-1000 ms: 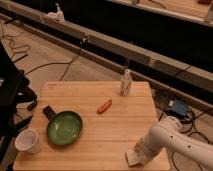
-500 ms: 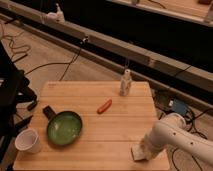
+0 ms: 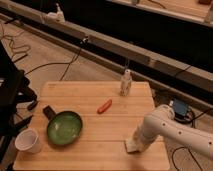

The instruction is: Wipe the white sponge on the table

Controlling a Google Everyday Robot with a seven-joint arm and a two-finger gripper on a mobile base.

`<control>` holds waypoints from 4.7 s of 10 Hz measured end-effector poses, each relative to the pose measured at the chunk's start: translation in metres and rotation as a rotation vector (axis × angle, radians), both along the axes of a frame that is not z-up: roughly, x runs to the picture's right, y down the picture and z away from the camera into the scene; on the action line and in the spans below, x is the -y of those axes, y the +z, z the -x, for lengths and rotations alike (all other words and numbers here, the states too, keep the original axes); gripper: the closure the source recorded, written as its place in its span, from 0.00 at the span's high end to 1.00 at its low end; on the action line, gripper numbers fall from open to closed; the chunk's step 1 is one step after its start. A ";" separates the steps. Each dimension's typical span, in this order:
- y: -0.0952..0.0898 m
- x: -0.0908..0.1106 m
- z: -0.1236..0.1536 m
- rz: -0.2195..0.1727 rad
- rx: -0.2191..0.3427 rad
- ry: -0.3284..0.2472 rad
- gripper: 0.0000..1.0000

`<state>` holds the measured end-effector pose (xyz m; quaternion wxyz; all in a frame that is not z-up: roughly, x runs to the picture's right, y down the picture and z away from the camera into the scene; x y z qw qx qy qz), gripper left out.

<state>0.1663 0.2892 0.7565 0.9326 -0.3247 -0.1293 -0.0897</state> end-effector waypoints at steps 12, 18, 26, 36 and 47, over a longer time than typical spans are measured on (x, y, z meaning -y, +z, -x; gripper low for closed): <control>-0.011 -0.023 -0.059 0.063 -0.121 -0.020 0.00; 0.000 -0.017 0.021 0.052 0.005 -0.052 0.00; -0.024 -0.052 -0.058 0.145 -0.106 -0.049 0.00; -0.010 -0.028 0.034 0.115 0.029 -0.133 0.00; 0.013 0.025 -0.081 0.088 -0.264 -0.063 0.00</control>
